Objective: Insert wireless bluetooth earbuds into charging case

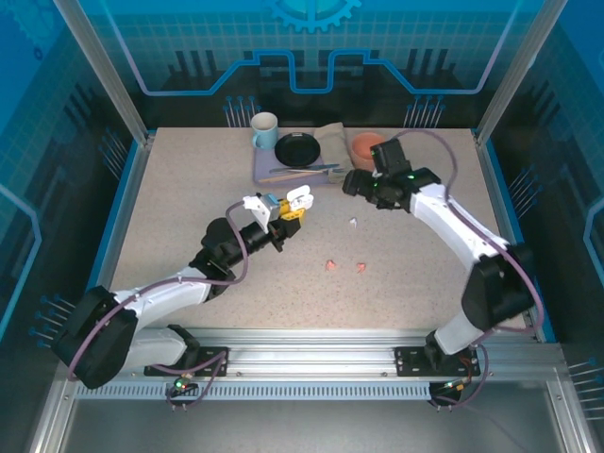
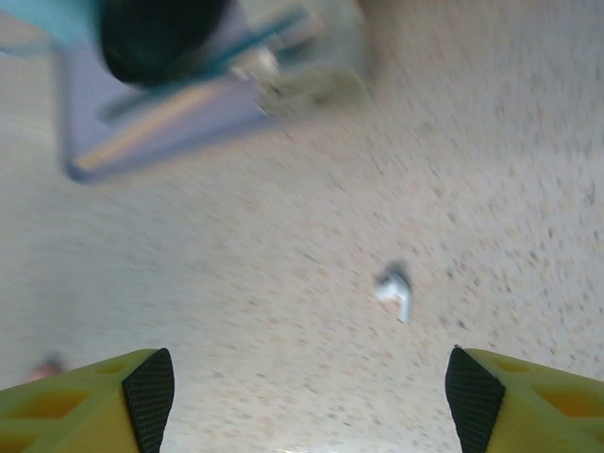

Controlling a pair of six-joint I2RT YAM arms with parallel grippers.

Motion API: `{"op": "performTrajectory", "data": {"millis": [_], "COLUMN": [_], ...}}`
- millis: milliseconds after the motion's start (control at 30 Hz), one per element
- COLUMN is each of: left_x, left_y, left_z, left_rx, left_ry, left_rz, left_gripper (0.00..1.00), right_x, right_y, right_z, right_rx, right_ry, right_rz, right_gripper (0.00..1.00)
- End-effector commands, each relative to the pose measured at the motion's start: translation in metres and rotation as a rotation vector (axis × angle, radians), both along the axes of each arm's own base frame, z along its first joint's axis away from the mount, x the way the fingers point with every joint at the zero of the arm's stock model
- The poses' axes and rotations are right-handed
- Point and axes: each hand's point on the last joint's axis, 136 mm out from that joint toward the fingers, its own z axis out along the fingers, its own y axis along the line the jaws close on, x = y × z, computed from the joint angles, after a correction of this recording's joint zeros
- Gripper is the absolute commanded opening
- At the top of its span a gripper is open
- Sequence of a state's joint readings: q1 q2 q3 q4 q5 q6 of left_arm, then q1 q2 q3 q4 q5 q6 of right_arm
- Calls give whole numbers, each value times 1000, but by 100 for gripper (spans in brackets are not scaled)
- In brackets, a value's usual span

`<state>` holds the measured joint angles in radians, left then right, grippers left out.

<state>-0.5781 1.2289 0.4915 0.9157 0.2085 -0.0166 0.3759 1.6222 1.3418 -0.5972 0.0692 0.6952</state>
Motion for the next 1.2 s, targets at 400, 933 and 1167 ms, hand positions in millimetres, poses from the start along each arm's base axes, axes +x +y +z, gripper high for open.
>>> {"op": "performTrajectory", "data": {"millis": [400,933,1167], "left_x": [-21,-19,-19], "left_y": [4,2,3], "left_z": [7,6,5], "left_rx": [-3,-10,-9], "left_ry": [-38,-31,-32], "left_rz": [-46,-51,-44], "left_gripper": [0,0,0], "right_x": [8,10,9], "right_y": [22,13,14], "right_z": [-92,-132,-142], "right_rx": [-275,-410,-416], "right_ry": [222,348,372], "right_rz": [574,557,559], "right_gripper": [66,61,55]}}
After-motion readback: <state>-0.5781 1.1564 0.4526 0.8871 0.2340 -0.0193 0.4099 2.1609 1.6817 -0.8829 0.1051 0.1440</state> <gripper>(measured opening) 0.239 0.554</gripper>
